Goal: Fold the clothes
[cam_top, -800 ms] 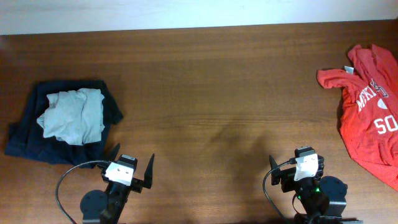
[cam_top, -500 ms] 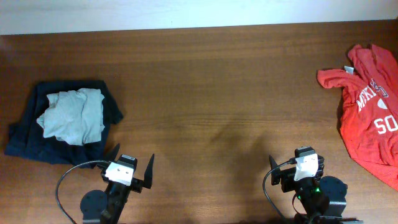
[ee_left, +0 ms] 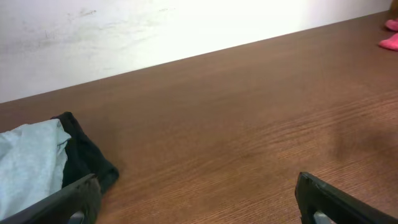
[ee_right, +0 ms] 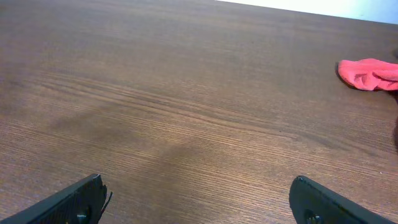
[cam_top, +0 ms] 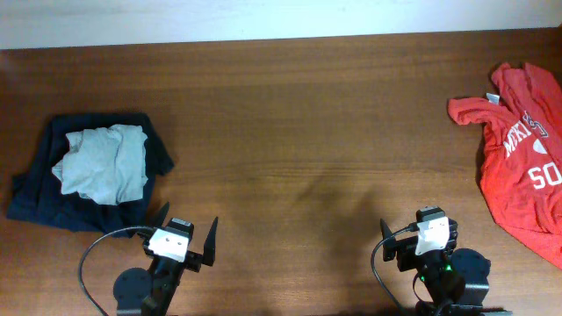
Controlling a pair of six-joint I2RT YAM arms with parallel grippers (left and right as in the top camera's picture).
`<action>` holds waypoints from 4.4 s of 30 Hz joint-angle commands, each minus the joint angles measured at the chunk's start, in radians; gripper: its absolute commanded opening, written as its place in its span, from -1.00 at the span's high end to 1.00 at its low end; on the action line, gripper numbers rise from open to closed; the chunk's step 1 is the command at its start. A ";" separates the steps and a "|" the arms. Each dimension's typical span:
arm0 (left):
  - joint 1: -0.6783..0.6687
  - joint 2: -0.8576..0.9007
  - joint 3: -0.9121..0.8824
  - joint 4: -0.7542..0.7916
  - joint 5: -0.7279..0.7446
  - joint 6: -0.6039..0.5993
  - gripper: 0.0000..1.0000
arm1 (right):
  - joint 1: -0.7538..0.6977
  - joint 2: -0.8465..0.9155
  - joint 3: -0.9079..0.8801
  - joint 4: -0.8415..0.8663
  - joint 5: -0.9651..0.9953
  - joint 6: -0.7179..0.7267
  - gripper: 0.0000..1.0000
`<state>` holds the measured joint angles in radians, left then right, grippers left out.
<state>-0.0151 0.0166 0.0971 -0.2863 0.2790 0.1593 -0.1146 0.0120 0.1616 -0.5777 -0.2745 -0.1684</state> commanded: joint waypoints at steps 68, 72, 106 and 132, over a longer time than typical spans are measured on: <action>-0.005 1.360 1.389 -0.762 0.203 -0.118 -0.98 | -0.879 1.481 1.209 -0.443 0.245 0.589 -0.80; -0.005 1.360 1.389 -0.759 0.203 -0.118 -0.98 | -0.956 1.604 1.210 -0.371 0.327 0.634 -0.81; -0.005 1.360 1.389 -0.758 0.158 -0.118 -0.98 | -1.180 1.838 1.210 -0.110 0.327 0.656 0.76; -0.005 1.360 1.389 -0.754 0.158 -0.118 -0.98 | -0.954 1.701 1.234 -0.192 0.640 0.672 -0.65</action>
<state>-0.0170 1.3766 1.4731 -1.0435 0.4370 0.0437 -1.0679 1.6764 1.3945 -0.7742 0.1902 0.5087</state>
